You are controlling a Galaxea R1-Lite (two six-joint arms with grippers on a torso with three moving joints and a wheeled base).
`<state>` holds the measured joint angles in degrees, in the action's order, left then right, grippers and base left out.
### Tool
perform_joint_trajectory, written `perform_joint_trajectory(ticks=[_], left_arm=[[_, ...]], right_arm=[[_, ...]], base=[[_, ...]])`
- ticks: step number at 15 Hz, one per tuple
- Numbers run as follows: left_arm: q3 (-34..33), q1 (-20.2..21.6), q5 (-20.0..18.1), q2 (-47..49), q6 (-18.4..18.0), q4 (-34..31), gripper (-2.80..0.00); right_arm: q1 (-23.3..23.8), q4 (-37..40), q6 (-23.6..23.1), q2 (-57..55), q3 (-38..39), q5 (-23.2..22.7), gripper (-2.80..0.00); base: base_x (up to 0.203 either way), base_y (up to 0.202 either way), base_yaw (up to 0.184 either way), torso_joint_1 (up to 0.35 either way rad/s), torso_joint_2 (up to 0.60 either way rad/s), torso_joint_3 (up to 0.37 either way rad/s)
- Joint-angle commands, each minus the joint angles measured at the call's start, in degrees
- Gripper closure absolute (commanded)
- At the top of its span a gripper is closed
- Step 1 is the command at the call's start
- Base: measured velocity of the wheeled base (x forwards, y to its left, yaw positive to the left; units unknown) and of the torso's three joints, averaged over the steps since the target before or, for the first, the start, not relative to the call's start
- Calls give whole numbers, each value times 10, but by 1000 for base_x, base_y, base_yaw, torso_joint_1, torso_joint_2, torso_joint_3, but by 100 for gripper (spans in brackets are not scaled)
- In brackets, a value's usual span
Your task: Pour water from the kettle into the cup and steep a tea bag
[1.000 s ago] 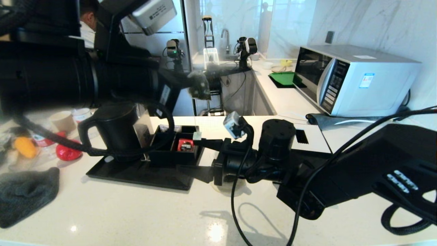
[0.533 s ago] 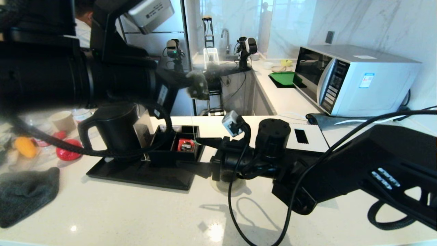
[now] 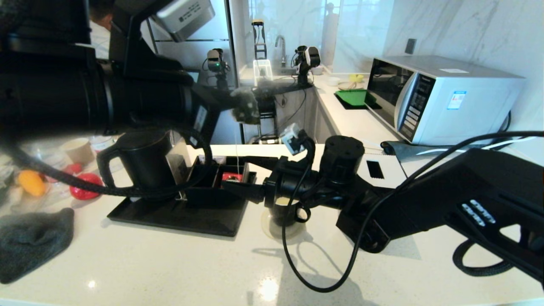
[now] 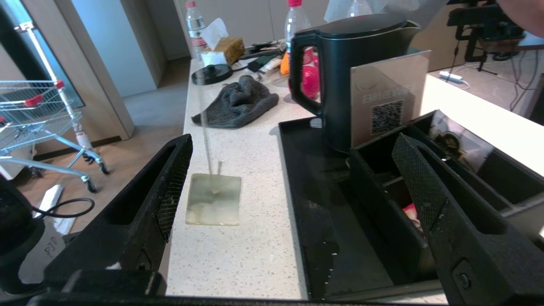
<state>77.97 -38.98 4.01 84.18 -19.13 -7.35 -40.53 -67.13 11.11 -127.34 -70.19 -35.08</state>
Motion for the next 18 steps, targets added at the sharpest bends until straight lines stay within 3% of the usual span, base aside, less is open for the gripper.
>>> perform_joint_trajectory(ticks=[1, 15, 16, 17, 18], left_arm=[[0, -1, 0, 1, -1, 0, 0], [0, -4, 0, 4, -1, 0, 0], [0, -4, 0, 4, -1, 0, 0], [0, -4, 0, 5, -1, 0, 0], [0, -5, -1, 5, -1, 0, 0]], right_arm=[[0, -5, 1, 2, 0, -2, -280], [-1, -17, 0, 6, 16, -3, -280], [-1, -19, 0, 7, 23, -3, -211], [-1, -20, 0, 9, 26, -3, 0], [-1, -22, 0, 10, 30, -4, 0]], base=[[0, 0, 0, 0, 0, 0], [0, 0, 0, 0, 0, 0], [0, 0, 0, 0, 0, 0], [0, 0, 0, 0, 0, 0], [0, 0, 0, 0, 0, 0]])
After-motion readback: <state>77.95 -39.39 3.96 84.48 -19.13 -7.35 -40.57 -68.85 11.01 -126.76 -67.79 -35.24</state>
